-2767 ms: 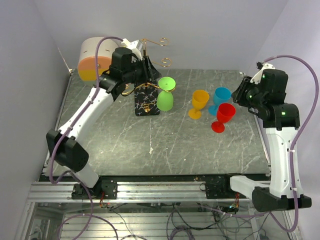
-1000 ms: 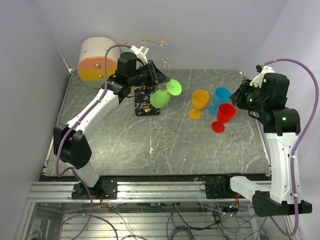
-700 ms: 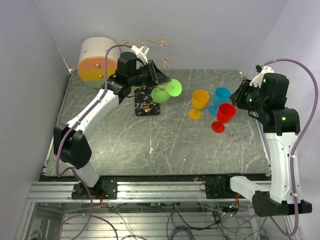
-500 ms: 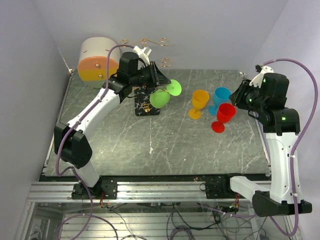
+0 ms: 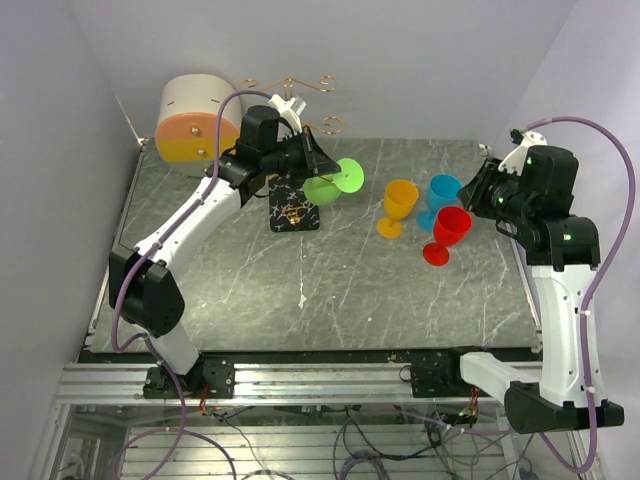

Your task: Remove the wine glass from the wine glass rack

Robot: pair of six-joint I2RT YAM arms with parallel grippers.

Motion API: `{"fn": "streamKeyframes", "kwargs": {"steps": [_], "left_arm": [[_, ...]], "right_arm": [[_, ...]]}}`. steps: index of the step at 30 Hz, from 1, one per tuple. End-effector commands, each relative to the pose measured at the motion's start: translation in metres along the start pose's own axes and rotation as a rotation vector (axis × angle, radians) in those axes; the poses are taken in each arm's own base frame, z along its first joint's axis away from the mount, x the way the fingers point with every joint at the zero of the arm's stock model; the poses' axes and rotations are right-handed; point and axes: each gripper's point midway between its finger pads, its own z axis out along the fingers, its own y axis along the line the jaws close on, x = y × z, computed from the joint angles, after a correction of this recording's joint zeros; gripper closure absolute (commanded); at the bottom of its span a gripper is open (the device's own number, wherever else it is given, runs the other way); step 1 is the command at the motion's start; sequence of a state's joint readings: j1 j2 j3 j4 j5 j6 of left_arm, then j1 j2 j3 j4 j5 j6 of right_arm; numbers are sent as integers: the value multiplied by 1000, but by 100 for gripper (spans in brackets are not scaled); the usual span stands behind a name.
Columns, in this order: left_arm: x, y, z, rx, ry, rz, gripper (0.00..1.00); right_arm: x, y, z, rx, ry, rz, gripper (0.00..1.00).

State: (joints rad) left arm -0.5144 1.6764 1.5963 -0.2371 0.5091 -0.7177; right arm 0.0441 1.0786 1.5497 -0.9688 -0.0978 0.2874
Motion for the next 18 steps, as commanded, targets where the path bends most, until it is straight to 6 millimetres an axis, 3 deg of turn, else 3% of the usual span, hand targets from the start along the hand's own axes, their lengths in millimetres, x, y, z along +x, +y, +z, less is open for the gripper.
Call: {"fn": "streamKeyframes", "kwargs": {"steps": [1, 7, 13, 18], "left_arm": [[-7, -19, -6, 27, -15, 26, 93], [-22, -17, -27, -30, -100, 13, 93], [-46, 3, -56, -118, -213, -14, 93], [-55, 20, -64, -155, -242, -42, 93]], "right_arm": [[-4, 1, 0, -9, -25, -6, 75], [-3, 1, 2, -11, -29, -4, 75], [-4, 2, 1, -17, -31, -1, 75], [-4, 4, 1, -28, -33, 5, 75]]}}
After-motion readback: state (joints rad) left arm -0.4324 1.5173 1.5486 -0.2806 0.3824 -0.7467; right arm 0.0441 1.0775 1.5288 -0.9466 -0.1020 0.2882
